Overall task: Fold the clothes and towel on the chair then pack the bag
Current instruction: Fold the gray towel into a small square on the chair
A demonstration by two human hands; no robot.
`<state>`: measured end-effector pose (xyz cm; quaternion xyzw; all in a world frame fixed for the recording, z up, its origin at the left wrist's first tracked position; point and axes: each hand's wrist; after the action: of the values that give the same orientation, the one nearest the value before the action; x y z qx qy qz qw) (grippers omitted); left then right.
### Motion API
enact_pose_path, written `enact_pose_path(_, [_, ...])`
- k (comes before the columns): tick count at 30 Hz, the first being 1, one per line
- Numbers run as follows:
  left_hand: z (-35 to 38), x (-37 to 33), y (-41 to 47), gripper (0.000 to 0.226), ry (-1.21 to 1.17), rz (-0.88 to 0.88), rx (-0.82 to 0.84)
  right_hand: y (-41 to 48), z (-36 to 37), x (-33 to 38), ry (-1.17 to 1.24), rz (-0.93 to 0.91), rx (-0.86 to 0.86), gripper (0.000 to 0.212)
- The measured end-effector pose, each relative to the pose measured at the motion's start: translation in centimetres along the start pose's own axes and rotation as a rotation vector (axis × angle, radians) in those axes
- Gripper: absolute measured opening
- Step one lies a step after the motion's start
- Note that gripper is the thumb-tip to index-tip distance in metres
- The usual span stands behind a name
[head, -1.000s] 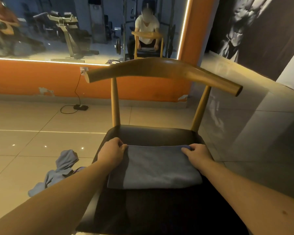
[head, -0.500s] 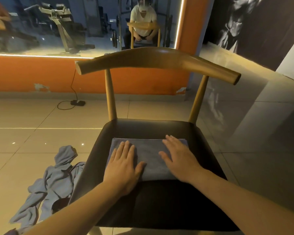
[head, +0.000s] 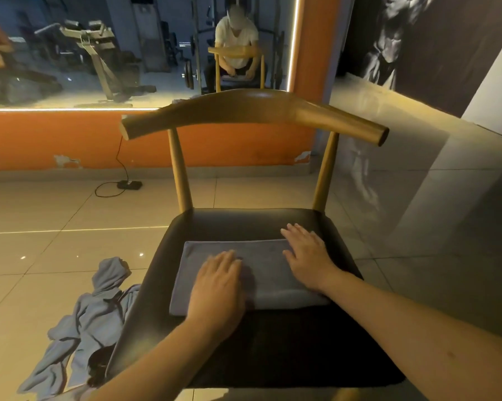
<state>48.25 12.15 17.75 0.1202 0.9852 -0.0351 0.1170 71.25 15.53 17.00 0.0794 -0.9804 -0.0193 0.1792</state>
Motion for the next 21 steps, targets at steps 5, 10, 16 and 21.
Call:
enact_pose_path(5, [1.1, -6.8, -3.2, 0.067, -0.068, 0.269, 0.092, 1.3, -1.2, -1.7, 0.05, 0.121, 0.004, 0.04])
enact_pose_path(10, [1.9, -6.8, -5.3, 0.074, 0.065, 0.336, 0.112, -0.7, -3.4, -1.9, 0.192, 0.205, -0.049, 0.012])
enact_pose_path(16, [2.1, -2.8, -8.9, 0.09, 0.108, 0.423, 0.052, -6.9, -5.9, -0.3, 0.416, 0.308, 0.109, 0.01])
enact_pose_path(21, [4.2, -0.9, -11.6, 0.083, 0.194, 0.421, -0.029, -13.4, -5.1, 2.1, 0.797, 0.538, 0.133, 0.016])
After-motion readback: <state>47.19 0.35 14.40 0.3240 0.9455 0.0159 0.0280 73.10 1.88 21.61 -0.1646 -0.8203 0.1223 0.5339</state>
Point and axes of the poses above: each hand's wrist, its own y-axis towards the middle knuckle, its own z-axis out of the palm, x = y × z, and after that the axes turned 9 degrees about -z, right-handed
